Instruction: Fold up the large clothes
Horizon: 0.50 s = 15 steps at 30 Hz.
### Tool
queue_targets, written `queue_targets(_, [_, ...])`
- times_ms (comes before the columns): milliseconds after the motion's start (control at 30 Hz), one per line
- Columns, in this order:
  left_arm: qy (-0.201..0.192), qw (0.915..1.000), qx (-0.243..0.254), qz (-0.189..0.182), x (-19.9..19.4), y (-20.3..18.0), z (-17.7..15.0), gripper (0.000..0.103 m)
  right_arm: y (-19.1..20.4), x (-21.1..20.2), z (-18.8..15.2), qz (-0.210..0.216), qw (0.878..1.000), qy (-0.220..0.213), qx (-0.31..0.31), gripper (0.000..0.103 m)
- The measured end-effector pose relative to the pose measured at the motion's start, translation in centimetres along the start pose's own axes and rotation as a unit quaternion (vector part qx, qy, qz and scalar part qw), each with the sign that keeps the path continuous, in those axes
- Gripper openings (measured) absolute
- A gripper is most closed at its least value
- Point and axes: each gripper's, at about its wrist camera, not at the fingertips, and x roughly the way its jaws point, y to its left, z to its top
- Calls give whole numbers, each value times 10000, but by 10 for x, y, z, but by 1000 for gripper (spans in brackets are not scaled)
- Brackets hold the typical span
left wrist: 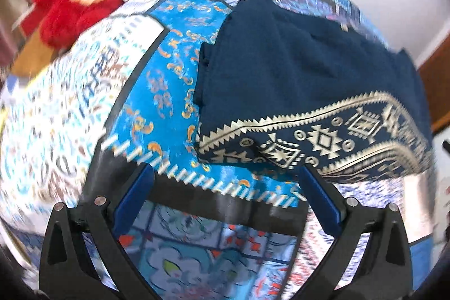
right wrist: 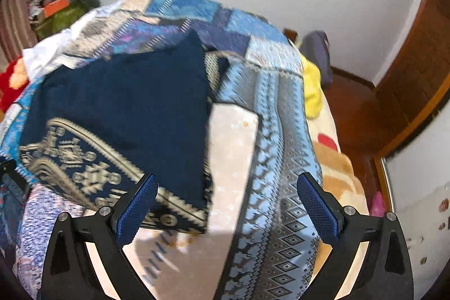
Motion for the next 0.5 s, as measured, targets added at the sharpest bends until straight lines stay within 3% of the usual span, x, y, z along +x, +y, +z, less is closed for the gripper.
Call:
queue_targets(233, [284, 9934, -615, -921, 4, -3, -18, 103, 41, -20, 18, 610, 9973, -369, -185, 99])
queue_targets(400, [645, 9801, -897, -1649, 27, -12, -25, 103, 75, -3, 20, 1236, 9918, -177, -267, 99])
queue_targets(500, [825, 9705, -1118, -1968, 51, -16, -19, 103, 93, 13, 18, 1391, 9894, 32, -418, 99])
